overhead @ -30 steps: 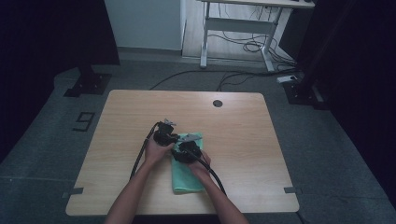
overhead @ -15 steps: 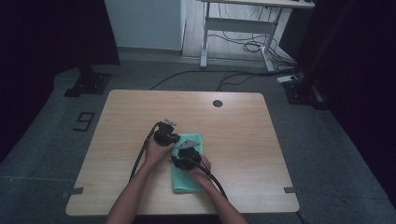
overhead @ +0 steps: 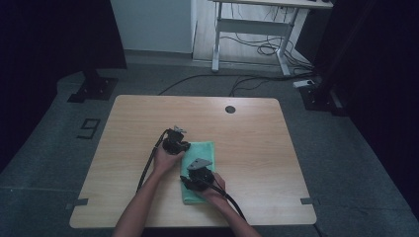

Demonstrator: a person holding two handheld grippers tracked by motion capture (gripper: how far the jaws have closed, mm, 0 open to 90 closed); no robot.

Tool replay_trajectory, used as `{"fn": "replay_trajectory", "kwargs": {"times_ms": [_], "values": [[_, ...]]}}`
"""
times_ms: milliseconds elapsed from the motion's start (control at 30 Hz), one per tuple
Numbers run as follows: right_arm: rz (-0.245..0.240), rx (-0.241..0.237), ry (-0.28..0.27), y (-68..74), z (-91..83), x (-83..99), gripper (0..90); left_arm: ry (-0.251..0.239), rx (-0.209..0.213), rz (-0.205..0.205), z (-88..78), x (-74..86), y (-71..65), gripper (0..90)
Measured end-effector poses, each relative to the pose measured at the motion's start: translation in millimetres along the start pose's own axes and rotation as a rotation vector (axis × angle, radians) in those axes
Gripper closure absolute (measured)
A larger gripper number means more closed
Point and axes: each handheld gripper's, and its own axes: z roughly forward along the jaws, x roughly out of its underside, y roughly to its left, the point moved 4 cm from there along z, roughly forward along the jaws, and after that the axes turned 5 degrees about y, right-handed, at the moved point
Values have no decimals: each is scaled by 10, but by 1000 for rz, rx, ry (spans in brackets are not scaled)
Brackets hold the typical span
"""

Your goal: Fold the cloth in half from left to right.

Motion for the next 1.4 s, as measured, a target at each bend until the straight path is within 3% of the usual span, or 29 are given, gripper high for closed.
{"fn": "replay_trajectory", "kwargs": {"times_ms": [700,900,1400], "values": [[-56,-72,-22,313,-253,289,528,-1,-3,-8,2,-3,-5,817],[-89,-70,-20,416,-307,354,524,-1,-3,-12,2,-3,-4,818],[-77,-72,-13,466,-319,362,530,-10,6,-11,21,-23,0,819]]}}
